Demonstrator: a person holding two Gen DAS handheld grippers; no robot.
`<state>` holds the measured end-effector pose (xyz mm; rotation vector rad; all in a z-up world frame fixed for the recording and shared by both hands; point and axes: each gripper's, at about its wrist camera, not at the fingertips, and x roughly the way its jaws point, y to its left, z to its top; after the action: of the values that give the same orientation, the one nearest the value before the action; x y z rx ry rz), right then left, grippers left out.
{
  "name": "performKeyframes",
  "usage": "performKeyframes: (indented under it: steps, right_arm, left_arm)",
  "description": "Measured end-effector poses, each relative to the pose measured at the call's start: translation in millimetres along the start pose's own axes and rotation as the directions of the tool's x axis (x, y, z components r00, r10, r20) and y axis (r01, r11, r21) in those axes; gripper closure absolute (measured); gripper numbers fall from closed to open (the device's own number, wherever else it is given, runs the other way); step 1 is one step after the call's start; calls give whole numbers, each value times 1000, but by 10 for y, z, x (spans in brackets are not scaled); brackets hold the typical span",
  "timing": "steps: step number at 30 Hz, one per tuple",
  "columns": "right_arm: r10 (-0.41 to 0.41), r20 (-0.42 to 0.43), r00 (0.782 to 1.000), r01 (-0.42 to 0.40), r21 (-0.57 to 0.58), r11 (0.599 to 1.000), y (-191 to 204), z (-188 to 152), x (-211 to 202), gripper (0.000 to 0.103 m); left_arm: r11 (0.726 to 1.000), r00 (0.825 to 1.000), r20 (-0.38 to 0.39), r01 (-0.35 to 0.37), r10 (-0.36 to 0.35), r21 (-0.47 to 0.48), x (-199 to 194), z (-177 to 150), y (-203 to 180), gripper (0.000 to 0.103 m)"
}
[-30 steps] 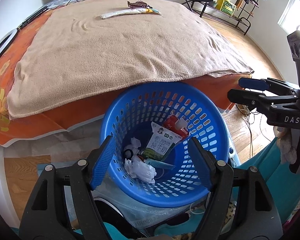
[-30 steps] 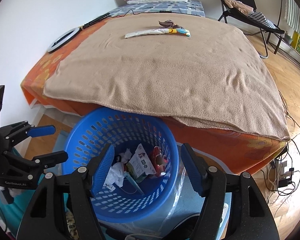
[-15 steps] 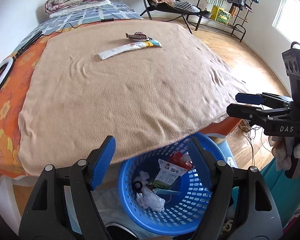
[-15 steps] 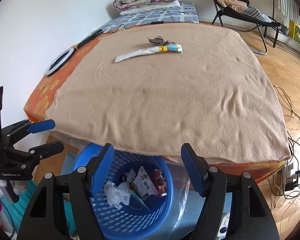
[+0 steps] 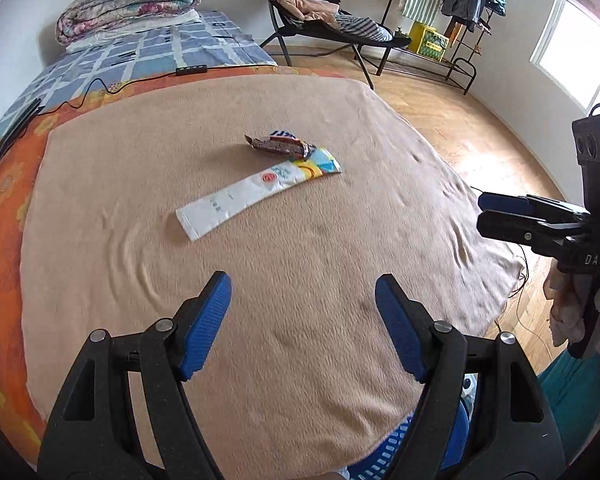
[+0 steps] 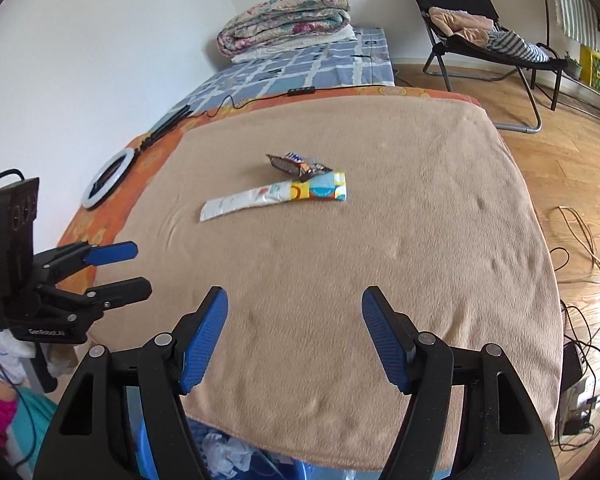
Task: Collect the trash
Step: 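Grasp the white-and-yellow tube with the left tool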
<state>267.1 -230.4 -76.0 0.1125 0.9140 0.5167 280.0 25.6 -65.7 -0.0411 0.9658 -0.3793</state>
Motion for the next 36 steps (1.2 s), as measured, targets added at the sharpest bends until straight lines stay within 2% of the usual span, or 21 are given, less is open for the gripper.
performKeyframes:
  steps: [2, 9, 12, 17, 19, 21, 23, 25, 28, 31, 35, 36]
  right_arm:
    - [23, 16, 1000, -24, 34, 999, -98, 132, 50, 34]
    - [50, 27, 998, -53, 117, 992, -373, 382, 237, 34]
    - [72, 18, 997, -74, 154, 985, -469, 416, 310, 34]
    - [69, 10, 998, -70, 164, 984, -513, 475, 397, 34]
    - [67, 12, 998, -68, 167, 984, -519, 503, 424, 34]
    - [69, 10, 998, -70, 170, 983, -522, 520, 452, 34]
    - [69, 7, 998, -69, 171, 983, -522, 534, 471, 34]
    - [70, 4, 998, -70, 178, 982, -523, 546, 495, 34]
    - [85, 15, 996, -87, 198, 976, -530, 574, 510, 34]
    - [87, 27, 996, -91, 212, 973, -540, 634, 532, 34]
    - [96, 52, 994, -105, 241, 965, -576, 703, 526, 34]
    - [96, 58, 994, -107, 243, 964, -581, 716, 523, 34]
  left_arm:
    - [1000, 1000, -6, 23, -23, -14, 167, 183, 119, 26]
    - [999, 999, -42, 27, -28, -22, 785, 645, 422, 26]
    - [998, 997, -68, 43, -47, -52, 1025, 749, 547, 26]
    - [982, 983, -113, 131, -146, -134, 1272, 817, 703, 26]
    - [980, 976, -136, 153, -170, -127, 1334, 804, 671, 26]
    - [985, 975, -150, 151, -162, -87, 1359, 773, 590, 27]
    - [986, 973, -162, 158, -164, -49, 1356, 729, 488, 31]
    - [986, 971, -175, 164, -164, -13, 1347, 679, 379, 45]
    - [983, 966, -194, 182, -173, 28, 1345, 600, 221, 59]
    - [988, 979, -182, 115, -95, 102, 1344, 539, 68, 67]
    - [990, 982, -174, 93, -74, 106, 1281, 435, -5, 74]
    - [989, 983, -171, 93, -73, 113, 1246, 379, -24, 81]
